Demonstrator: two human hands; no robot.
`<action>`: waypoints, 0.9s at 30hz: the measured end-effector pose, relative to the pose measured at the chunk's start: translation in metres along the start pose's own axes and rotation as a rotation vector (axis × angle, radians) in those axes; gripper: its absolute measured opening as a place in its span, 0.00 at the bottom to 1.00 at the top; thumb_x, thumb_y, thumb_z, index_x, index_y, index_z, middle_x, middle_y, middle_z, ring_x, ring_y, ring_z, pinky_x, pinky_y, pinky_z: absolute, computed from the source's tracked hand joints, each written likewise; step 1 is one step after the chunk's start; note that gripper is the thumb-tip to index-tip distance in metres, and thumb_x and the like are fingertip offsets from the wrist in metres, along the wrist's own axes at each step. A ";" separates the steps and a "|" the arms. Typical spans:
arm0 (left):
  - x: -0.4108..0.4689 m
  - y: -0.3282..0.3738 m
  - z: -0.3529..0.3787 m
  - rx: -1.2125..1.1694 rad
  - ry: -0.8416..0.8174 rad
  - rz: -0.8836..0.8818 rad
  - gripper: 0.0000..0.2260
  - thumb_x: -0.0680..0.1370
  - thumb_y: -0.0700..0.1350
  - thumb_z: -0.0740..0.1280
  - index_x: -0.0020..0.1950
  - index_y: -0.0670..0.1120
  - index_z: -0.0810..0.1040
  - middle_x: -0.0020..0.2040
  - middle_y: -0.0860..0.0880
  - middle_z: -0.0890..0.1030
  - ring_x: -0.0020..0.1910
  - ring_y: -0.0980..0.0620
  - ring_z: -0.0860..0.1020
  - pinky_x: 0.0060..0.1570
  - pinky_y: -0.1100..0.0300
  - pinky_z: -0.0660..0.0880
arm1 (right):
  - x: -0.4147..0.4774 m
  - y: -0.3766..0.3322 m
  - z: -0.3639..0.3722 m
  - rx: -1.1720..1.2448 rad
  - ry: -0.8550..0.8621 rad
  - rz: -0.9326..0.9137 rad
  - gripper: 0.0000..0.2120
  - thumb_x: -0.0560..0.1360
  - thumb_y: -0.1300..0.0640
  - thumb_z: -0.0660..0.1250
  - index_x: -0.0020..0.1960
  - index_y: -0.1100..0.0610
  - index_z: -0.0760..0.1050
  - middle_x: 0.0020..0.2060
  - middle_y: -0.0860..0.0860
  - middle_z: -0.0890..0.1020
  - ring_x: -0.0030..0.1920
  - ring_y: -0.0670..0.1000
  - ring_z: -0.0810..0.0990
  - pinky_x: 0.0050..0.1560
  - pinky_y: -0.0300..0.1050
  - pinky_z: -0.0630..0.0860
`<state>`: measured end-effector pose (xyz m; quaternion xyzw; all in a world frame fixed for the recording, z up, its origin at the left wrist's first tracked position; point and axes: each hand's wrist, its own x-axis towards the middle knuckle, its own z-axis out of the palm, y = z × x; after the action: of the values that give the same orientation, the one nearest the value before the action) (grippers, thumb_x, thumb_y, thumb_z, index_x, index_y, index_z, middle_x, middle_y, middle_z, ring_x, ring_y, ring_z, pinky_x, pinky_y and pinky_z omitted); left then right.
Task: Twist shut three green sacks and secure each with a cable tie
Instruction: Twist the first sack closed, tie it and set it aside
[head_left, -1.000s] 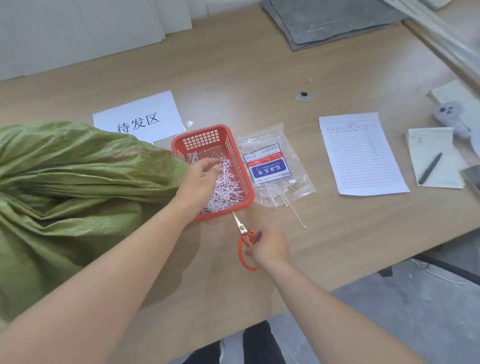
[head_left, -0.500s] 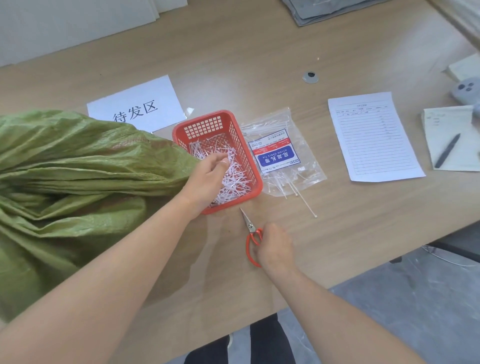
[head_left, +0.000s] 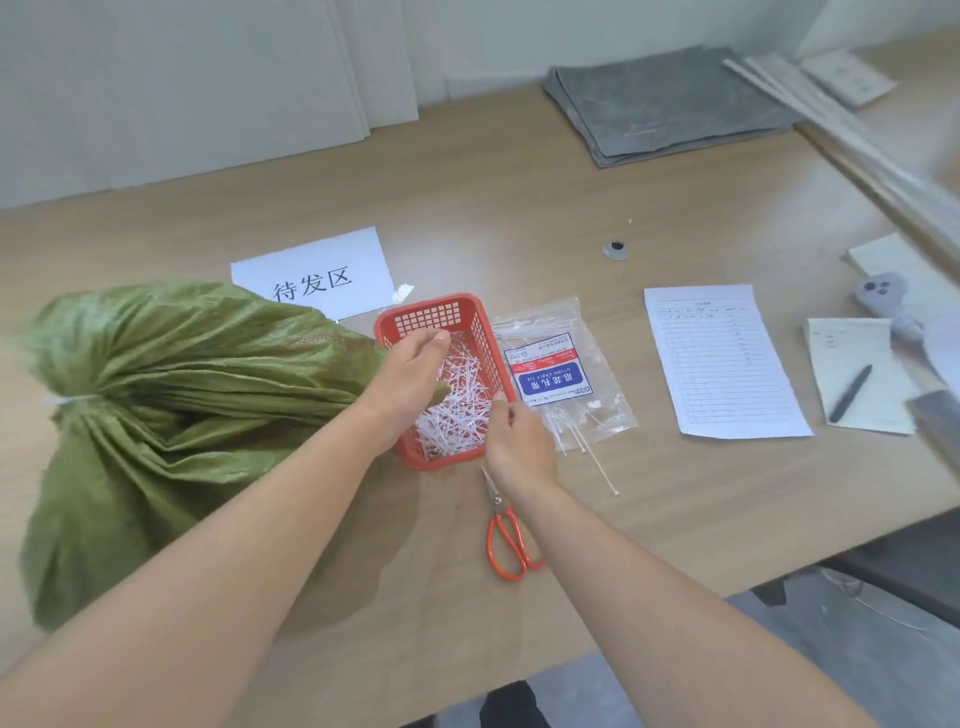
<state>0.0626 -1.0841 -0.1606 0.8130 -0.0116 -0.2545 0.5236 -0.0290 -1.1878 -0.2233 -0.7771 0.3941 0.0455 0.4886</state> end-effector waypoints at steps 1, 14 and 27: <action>-0.004 0.005 -0.006 -0.004 0.021 0.011 0.20 0.86 0.55 0.57 0.74 0.47 0.72 0.67 0.50 0.78 0.66 0.50 0.76 0.69 0.48 0.72 | -0.001 -0.009 -0.002 0.011 0.011 -0.015 0.22 0.86 0.42 0.51 0.46 0.55 0.75 0.45 0.52 0.81 0.50 0.58 0.78 0.48 0.49 0.67; -0.098 0.037 -0.117 -0.155 0.325 0.127 0.12 0.86 0.51 0.59 0.64 0.48 0.76 0.57 0.53 0.79 0.62 0.51 0.77 0.70 0.49 0.72 | -0.072 -0.122 0.018 0.043 -0.128 -0.323 0.20 0.85 0.49 0.52 0.40 0.54 0.72 0.42 0.52 0.80 0.47 0.57 0.77 0.51 0.52 0.71; -0.177 0.009 -0.231 -0.225 0.434 0.172 0.09 0.86 0.51 0.58 0.58 0.50 0.76 0.50 0.52 0.79 0.47 0.54 0.77 0.58 0.50 0.76 | -0.170 -0.179 0.089 0.035 -0.216 -0.359 0.24 0.85 0.46 0.53 0.51 0.62 0.81 0.37 0.53 0.81 0.46 0.58 0.83 0.54 0.60 0.82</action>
<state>0.0092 -0.8425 -0.0076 0.7813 0.0604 -0.0286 0.6206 0.0001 -0.9829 -0.0626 -0.8169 0.1956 0.0339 0.5416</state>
